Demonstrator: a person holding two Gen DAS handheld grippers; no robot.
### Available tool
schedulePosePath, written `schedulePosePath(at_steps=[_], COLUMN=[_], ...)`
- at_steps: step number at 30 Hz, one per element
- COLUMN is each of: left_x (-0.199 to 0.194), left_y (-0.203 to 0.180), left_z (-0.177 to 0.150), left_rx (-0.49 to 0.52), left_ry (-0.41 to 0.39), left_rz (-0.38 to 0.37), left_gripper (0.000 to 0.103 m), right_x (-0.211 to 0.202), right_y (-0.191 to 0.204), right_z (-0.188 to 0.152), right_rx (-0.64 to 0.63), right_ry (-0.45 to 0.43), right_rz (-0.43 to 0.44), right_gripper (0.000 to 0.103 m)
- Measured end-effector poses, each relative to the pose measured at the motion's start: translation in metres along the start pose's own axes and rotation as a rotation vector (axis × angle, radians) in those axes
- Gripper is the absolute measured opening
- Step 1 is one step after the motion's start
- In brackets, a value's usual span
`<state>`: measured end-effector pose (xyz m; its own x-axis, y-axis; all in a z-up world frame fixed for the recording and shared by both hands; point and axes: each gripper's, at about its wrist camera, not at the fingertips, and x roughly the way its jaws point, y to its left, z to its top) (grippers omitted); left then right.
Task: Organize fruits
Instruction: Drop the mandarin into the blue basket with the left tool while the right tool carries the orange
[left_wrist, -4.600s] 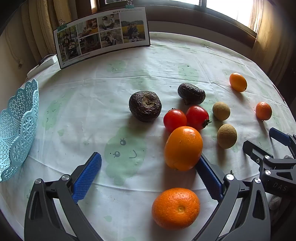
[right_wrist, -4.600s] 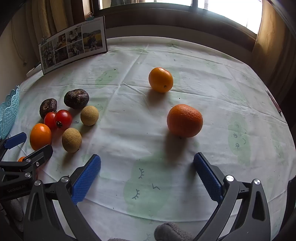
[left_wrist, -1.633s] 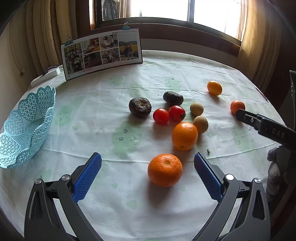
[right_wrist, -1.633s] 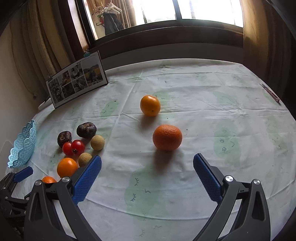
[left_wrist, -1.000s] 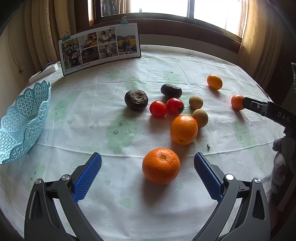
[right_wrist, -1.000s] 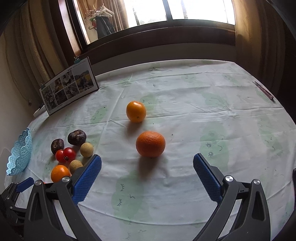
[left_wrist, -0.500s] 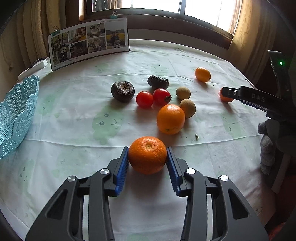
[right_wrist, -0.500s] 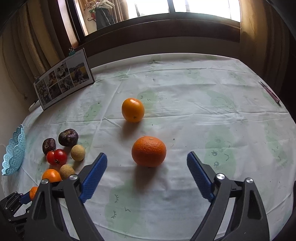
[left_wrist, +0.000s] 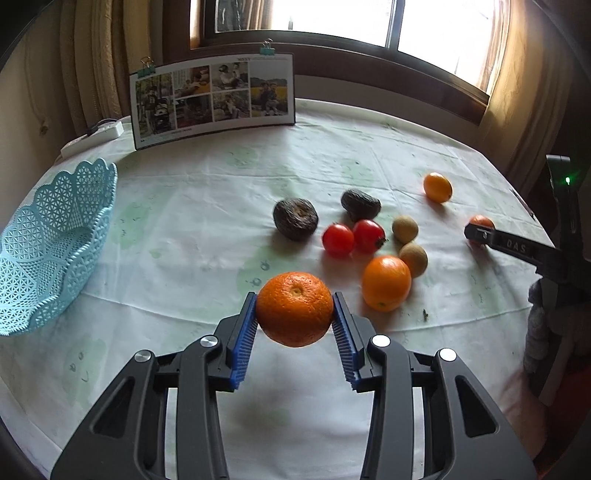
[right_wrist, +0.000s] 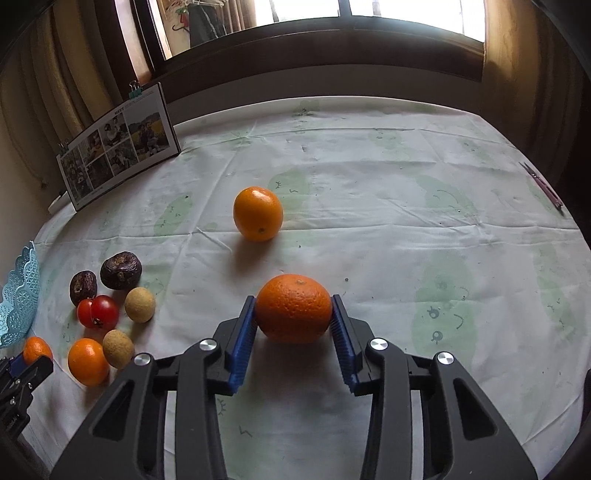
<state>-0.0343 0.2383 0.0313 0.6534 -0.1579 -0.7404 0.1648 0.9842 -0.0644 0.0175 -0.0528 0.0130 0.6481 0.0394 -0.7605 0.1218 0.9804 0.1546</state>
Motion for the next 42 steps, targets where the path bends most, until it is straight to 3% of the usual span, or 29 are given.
schedulePosePath(at_steps=[14, 25, 36, 38, 40, 42], left_x=[-0.027, -0.043, -0.041, -0.043, -0.049, -0.058], left_y=[0.062, 0.138, 0.186, 0.194, 0.2, 0.204], left_z=[0.025, 0.03, 0.021, 0.018, 0.016, 0.014], left_rx=[-0.079, -0.193, -0.263, -0.28, -0.298, -0.298], left_ry=[-0.144, -0.22, -0.225, -0.234, -0.258, -0.296], left_rz=[0.144, 0.298, 0.404, 0.418, 0.437, 0.467], left_gripper=[0.041, 0.041, 0.042, 0.053, 0.082, 0.092], right_x=[-0.029, -0.036, -0.038, -0.037, -0.036, -0.036], right_y=[0.047, 0.133, 0.233, 0.248, 0.264, 0.279], right_z=[0.012, 0.017, 0.008, 0.009, 0.007, 0.005], right_rx=[-0.027, -0.145, -0.29, -0.309, -0.329, -0.347], right_ry=[-0.062, -0.07, -0.055, -0.05, -0.045, -0.04], right_rz=[0.056, 0.155, 0.303, 0.328, 0.352, 0.377], right_gripper=[0.04, 0.04, 0.04, 0.04, 0.04, 0.04])
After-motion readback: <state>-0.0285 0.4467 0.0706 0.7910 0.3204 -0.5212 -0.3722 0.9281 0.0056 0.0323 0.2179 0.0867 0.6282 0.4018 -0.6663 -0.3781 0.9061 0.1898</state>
